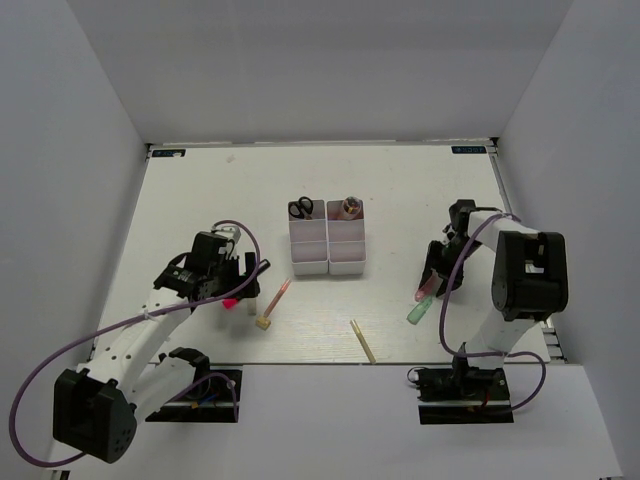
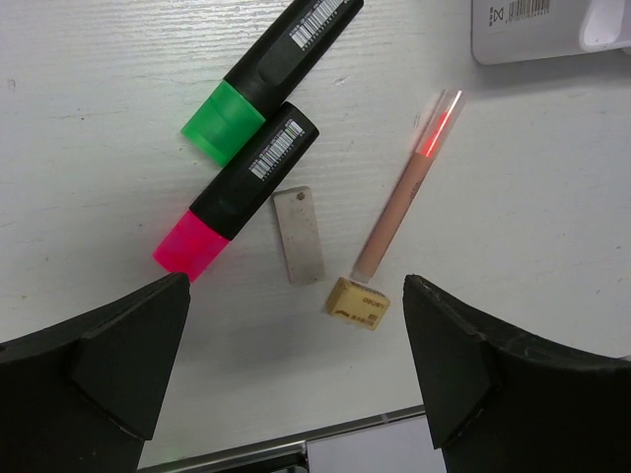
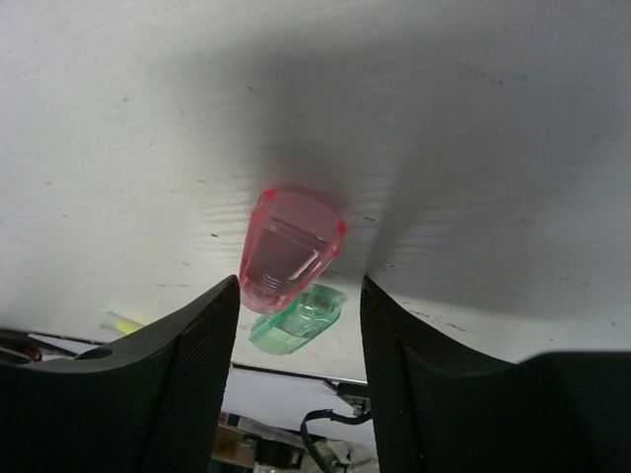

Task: Sort the stationery into containers
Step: Pick up the stationery from the center of the board, then place the stationery in the storage box, then pick up the stationery from the center of the board, then place the stationery in the storage box, then pick up the pen from the center of the board.

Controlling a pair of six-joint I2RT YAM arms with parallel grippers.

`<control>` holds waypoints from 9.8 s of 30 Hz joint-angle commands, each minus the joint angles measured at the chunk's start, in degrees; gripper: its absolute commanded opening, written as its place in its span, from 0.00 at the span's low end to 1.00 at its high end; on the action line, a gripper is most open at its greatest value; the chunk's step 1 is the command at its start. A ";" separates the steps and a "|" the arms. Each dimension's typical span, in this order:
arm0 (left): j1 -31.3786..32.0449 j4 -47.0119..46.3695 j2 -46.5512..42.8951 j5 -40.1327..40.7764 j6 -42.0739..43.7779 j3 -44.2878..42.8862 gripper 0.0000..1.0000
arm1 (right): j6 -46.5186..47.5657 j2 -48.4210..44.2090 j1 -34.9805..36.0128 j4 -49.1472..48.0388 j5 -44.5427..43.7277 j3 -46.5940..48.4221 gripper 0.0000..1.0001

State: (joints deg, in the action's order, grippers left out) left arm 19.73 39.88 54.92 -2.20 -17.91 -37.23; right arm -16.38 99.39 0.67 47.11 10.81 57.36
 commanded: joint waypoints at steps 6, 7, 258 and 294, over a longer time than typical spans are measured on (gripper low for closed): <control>0.31 -0.76 -1.04 -0.70 -0.11 -0.47 1.00 | -2.16 4.05 0.56 -5.63 -7.63 1.43 0.52; 0.23 -0.77 -1.04 -0.70 -0.02 -0.56 1.00 | -1.99 4.57 0.82 -5.28 -7.91 1.96 0.52; 0.23 -6.21 -2.10 0.34 5.87 4.19 0.58 | 57.18 -11.05 34.31 -19.19 9.68 21.64 0.00; -0.39 -0.60 44.57 -1.49 24.77 -26.57 0.59 | 36.42 -42.53 22.63 -17.05 18.81 -13.24 0.14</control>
State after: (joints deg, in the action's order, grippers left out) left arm 19.70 37.80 98.50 -2.46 5.32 -61.41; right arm 21.02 58.15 24.18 31.59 27.35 44.16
